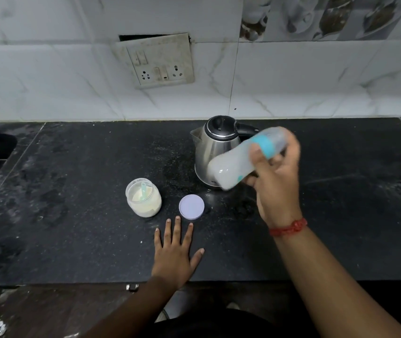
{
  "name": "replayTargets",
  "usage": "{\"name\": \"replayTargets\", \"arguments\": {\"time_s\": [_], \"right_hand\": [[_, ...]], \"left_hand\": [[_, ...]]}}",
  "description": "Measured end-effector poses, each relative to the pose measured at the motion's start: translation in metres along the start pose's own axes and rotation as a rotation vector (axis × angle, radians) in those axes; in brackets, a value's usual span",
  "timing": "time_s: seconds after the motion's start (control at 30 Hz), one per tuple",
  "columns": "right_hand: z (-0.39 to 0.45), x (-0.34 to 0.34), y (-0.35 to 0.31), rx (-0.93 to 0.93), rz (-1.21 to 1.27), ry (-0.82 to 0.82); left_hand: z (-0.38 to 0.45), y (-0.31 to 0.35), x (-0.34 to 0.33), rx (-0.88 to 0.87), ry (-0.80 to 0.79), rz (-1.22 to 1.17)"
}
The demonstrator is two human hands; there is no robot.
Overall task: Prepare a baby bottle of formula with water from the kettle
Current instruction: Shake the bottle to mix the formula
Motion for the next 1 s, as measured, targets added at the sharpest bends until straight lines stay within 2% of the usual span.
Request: {"name": "replayTargets", "arguments": {"time_s": [0.07, 0.17, 0.2, 0.3, 0.33, 0.43, 0.47, 0.53, 0.57, 0.6, 0.67, 0.7, 0.8, 0.83, 0.93, 1.0], "right_hand": [[-0.002, 0.002, 0.004, -0.009, 0.033, 0.064], [-0.01, 0.0, 0.007, -0.045, -0.105, -0.154], [-0.009, 0.001, 0.006, -0.033, -0.114, -0.154], [0.001, 0.011, 0.004, 0.0, 0.014, 0.064], [0.003, 0.01, 0.0, -0.004, 0.016, 0.061], [0.007, 0.006, -0.006, -0.014, -0.125, -0.165], [0.01, 0.006, -0.009, 0.005, -0.124, -0.152], [0.016, 0.012, -0.012, 0.054, -0.031, 0.005], [0.017, 0.012, -0.013, 0.068, -0.019, 0.033], [0.017, 0.009, -0.014, 0.061, -0.053, -0.003], [0.012, 0.005, -0.012, 0.036, -0.171, -0.177], [0.012, 0.004, -0.011, 0.039, -0.176, -0.186], [0.016, 0.011, -0.011, 0.087, -0.009, 0.046], [0.016, 0.011, -0.011, 0.087, -0.005, 0.06], [0.011, 0.008, -0.008, 0.027, -0.142, -0.119], [0.009, 0.008, -0.01, 0.023, -0.026, -0.016]], "left_hand": [[0.0, 0.001, 0.001, 0.001, 0.0, -0.004], [0.0, 0.0, 0.001, 0.006, -0.001, -0.005], [0.0, 0.0, 0.001, 0.007, -0.003, -0.002], [0.0, 0.001, 0.001, 0.005, -0.004, 0.0], [0.0, 0.001, 0.0, 0.005, -0.004, -0.002], [0.0, 0.0, 0.0, 0.009, -0.013, -0.003], [0.0, -0.001, 0.0, 0.01, -0.015, -0.003], [0.001, 0.0, -0.001, 0.013, -0.019, -0.004], [0.001, 0.0, -0.002, 0.014, -0.021, -0.006], [0.001, 0.0, -0.002, 0.015, -0.022, -0.008], [0.001, -0.001, -0.002, 0.015, -0.018, -0.011], [0.001, -0.001, -0.002, 0.013, -0.016, -0.009], [0.001, 0.0, -0.002, 0.006, -0.007, 0.002], [0.001, 0.0, -0.002, 0.005, -0.005, 0.001], [0.001, 0.0, -0.001, 0.006, -0.012, -0.005], [0.0, -0.001, 0.0, 0.006, -0.014, -0.001]]}}
Point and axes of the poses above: each hand's wrist, its own z-axis towards the middle knuckle, its own x-axis out of the back of the hand, y = z × x, the point moved 2 cm from there along z, towards the middle knuckle, and after that the axes turned 1 degree about x, right-handed, at the moved point
